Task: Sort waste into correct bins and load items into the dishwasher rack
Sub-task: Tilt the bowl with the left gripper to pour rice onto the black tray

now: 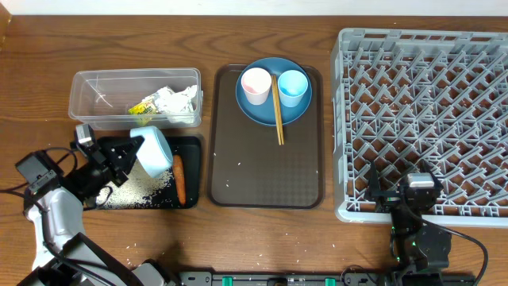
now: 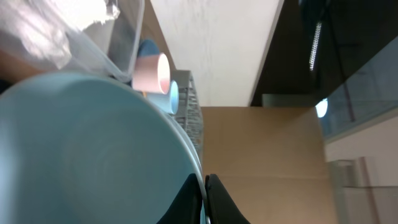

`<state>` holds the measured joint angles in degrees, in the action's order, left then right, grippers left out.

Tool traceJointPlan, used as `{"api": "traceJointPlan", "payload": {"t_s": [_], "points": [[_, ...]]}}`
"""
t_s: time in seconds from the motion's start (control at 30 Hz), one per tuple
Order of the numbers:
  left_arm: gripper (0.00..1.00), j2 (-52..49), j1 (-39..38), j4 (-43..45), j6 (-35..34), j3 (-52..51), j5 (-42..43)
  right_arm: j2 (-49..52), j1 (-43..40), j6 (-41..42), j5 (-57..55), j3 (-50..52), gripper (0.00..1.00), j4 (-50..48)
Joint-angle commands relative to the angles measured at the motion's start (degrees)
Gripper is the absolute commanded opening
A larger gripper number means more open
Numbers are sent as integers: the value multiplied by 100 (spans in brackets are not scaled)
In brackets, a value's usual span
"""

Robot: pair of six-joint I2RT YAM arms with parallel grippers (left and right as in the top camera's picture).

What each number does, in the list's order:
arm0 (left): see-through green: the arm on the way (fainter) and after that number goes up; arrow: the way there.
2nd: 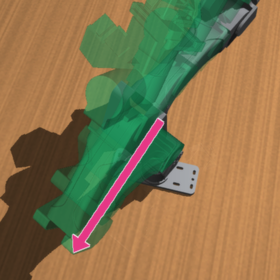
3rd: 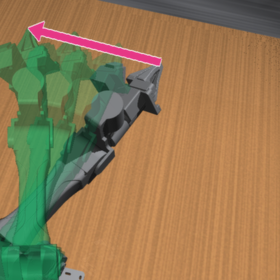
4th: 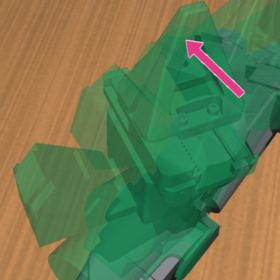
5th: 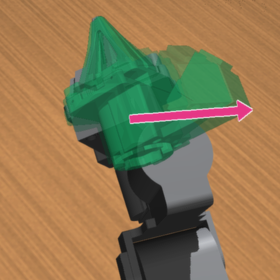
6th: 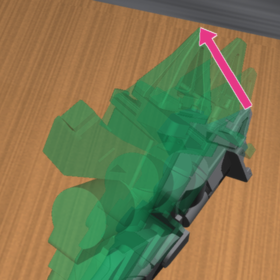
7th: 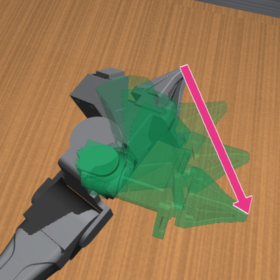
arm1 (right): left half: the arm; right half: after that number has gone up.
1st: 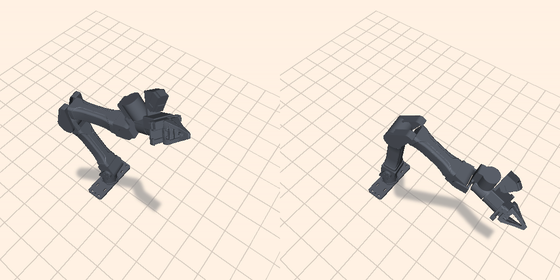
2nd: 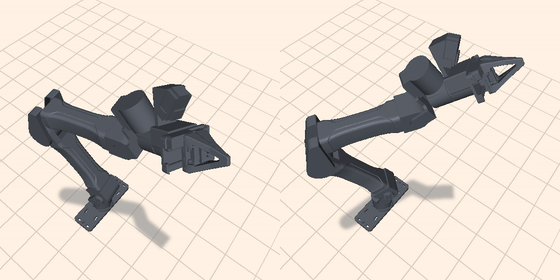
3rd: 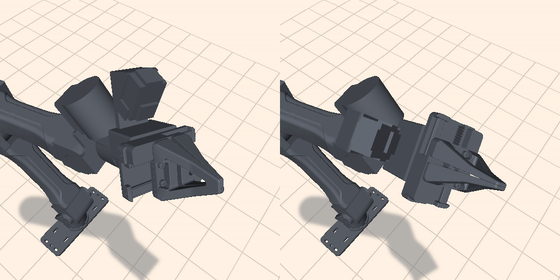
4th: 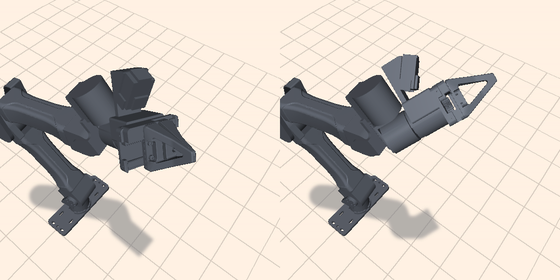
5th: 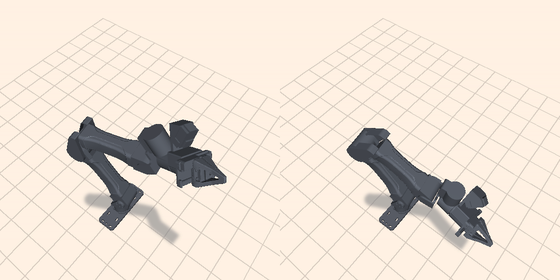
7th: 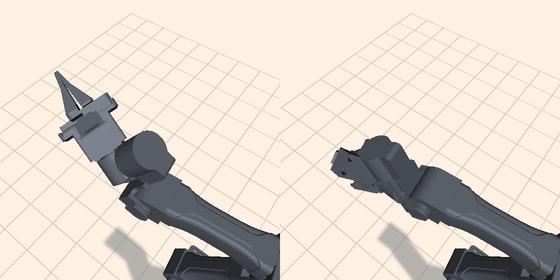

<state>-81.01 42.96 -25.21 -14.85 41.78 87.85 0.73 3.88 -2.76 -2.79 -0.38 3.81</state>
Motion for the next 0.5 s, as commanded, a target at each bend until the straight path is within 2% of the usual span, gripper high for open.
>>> {"api": "traceJointPlan", "payload": {"t_s": [0.0, 0.07, 0.23, 0.3, 0.37, 0.47], "points": [[6, -35, -15, -9, -122, 33, -13, -7, 103, -9, -17, 9, 99, 22], [6, -33, -13, -37, -57, 33, 223, -7, 103, -9, -17, 9, 99, 22], [6, -26, -4, -175, -103, 33, 219, -7, 103, -9, -17, 9, 99, 22], [6, -26, -2, -149, 127, 33, 85, -7, 103, -9, -17, 9, 99, 22], [6, -26, -2, -153, 127, 33, -216, -7, 103, -9, -17, 9, 99, 22], [6, -26, -2, -173, -63, 33, -234, -7, 103, -9, -17, 9, 99, 22]]}}
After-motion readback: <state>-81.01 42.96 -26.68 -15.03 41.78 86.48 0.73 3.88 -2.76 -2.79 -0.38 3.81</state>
